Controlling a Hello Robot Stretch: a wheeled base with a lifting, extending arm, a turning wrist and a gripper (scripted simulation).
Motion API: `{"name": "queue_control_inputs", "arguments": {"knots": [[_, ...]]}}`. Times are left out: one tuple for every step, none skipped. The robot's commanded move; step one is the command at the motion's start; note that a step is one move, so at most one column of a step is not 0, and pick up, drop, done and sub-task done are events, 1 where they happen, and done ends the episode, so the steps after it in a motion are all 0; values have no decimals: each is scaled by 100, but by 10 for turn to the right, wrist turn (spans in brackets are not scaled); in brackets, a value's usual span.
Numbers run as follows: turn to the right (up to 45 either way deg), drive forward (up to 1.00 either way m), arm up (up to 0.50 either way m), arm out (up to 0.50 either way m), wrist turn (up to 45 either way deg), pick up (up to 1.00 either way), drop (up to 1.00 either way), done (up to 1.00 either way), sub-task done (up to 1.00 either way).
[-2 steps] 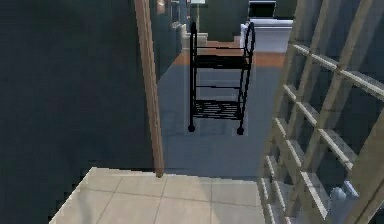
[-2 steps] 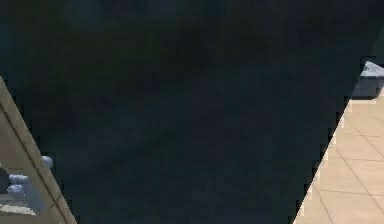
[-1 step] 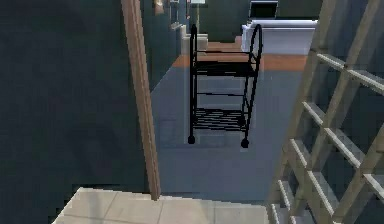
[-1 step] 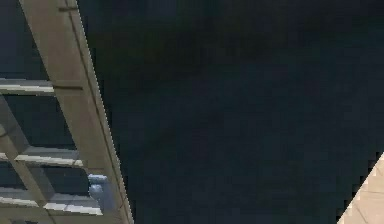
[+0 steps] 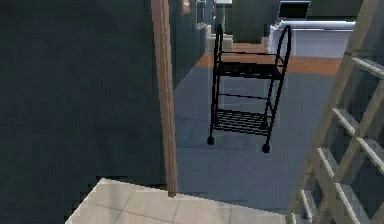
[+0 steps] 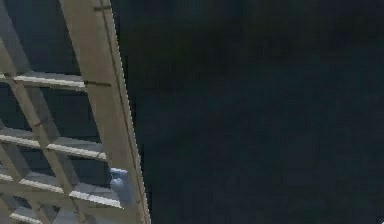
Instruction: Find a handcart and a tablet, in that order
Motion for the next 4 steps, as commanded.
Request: {"name": "queue_control_inputs", "arguments": {"knots": [[0,45,0,0,0,0,0,0,0],[180,0,0,0,0,0,0,0,0],[0,0,0,0,0,0,0,0,100],[450,0,0,0,0,0,0,0,0]]}}
